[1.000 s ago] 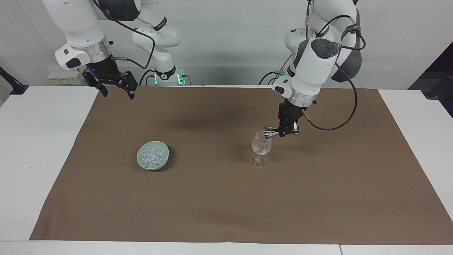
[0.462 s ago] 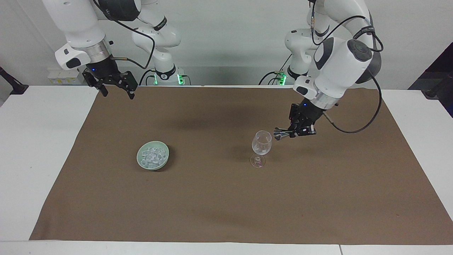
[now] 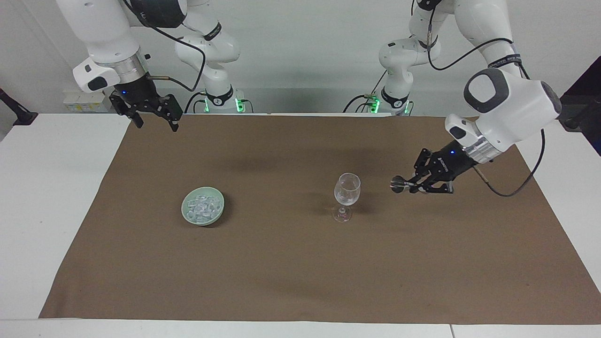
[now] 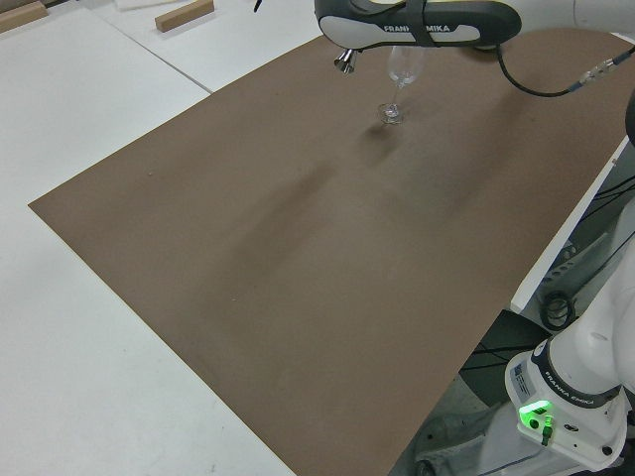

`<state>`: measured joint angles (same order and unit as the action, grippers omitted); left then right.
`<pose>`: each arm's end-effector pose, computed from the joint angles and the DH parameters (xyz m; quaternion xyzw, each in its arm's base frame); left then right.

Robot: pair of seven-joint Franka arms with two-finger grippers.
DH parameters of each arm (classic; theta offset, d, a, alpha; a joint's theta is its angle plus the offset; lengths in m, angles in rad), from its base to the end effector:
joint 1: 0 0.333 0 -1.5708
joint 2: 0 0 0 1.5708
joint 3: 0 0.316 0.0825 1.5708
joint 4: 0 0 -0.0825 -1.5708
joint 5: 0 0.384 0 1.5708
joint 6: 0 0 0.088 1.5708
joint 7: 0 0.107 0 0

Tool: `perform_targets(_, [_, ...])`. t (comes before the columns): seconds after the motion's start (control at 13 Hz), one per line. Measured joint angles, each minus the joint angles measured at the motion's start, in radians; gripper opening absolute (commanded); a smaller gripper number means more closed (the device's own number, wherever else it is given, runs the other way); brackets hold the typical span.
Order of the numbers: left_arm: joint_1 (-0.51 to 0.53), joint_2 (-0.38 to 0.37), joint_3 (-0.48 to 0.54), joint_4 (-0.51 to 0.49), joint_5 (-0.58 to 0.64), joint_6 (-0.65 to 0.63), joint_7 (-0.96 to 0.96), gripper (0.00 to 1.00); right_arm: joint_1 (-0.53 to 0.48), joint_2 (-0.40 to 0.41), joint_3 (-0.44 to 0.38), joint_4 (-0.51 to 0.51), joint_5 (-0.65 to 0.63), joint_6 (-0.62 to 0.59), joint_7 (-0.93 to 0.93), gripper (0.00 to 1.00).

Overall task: Pour wine and add ice with both arms
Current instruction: 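Draw the bottle back from the glass toward the left arm's base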

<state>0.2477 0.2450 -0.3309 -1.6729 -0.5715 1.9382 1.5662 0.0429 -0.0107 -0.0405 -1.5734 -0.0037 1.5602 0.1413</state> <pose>0.6343 -0.0723 0.4821 0.7180 -0.6268 0.2141 0.2138 0.5502 0.0008 0.6282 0.9976 -0.0694 -0.0011 0.0017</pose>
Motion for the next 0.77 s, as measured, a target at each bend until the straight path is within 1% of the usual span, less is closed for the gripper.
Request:
perform_targets(0.23, [0.111, 0.058, 0.001, -0.001, -0.149, -0.101, 0.196, 0.0, 0.0, 0.0, 0.0, 0.0, 0.0, 0.0, 0.0, 1.0])
perform_targets(0.62, [0.272, 0.157, 0.002, -0.008, -0.325, -0.276, 0.438, 0.0, 0.0, 0.0, 0.0, 0.0, 0.0, 0.0, 0.0, 1.0])
perform_targets(0.77, [0.344, 0.216, 0.003, -0.02, -0.389, -0.347, 0.532, 0.0, 0.0, 0.0, 0.0, 0.0, 0.0, 0.0, 0.0, 1.0])
